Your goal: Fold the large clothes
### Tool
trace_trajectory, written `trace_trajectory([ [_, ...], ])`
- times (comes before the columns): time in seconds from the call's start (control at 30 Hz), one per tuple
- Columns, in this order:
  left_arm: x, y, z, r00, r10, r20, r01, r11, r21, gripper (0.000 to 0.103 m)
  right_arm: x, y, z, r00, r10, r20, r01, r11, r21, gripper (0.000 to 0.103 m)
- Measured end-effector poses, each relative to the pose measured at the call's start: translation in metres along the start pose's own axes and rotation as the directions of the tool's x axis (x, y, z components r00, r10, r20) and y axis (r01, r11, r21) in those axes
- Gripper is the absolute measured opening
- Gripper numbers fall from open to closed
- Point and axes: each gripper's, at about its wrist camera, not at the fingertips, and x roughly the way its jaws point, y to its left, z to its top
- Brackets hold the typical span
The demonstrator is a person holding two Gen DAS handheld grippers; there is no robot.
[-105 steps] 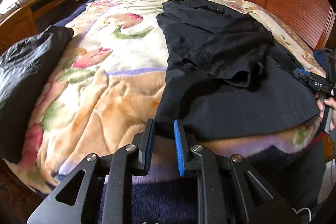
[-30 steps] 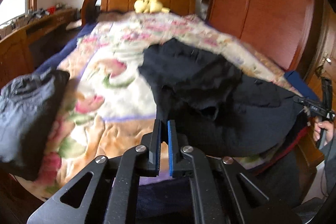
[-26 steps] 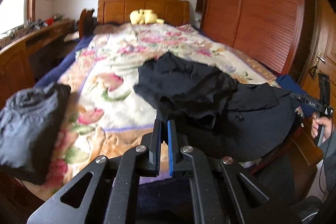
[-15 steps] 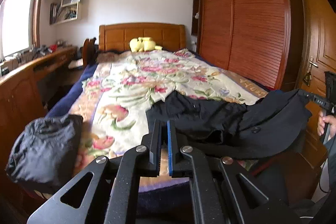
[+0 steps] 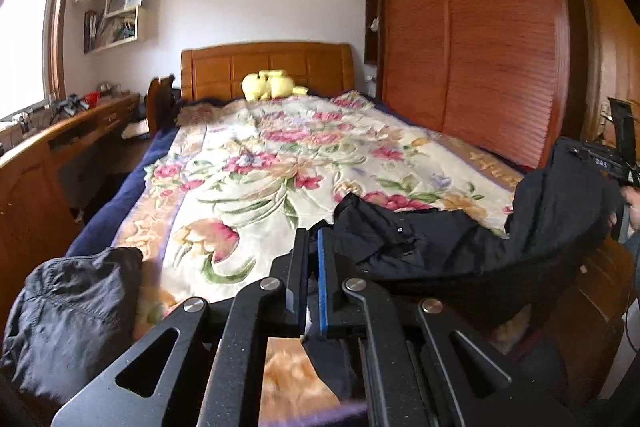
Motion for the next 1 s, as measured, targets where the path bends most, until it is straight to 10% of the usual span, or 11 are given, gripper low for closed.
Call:
trace_trajectory([
  [0.3, 0.117, 0.039, 0.019, 0.990, 0.094, -0.110, -0.097, 0.995, -0.026, 0.004, 0.149, -0.018, 0.018, 0.988, -0.068, -0.136, 0.068, 0.998, -0.008, 0.006],
  [0.77, 0.234, 0.060, 0.067, 0.966, 0.164, -0.202, -0.173, 0.984, -0.030, 0.003, 0.252, 0.003, 0.056, 0.951, -0.143, -0.273, 0.166, 0.984, 0.061, 0.008],
  [0.87, 0.249, 0.066, 0.048, 0.942, 0.082, -0.325, -0.114, 0.990, -0.080, 0.004, 0.261, 0.008, 0.041, 0.927, -0.181, -0.329, 0.207, 0.977, 0.045, 0.019],
  [1.0, 0.243, 0.047, 0.015, 0.930, 0.045, -0.366, -0.064, 0.997, -0.041, 0.010, 0.255, 0.008, 0.031, 0.913, -0.231, -0.336, 0.248, 0.969, 0.007, 0.064],
])
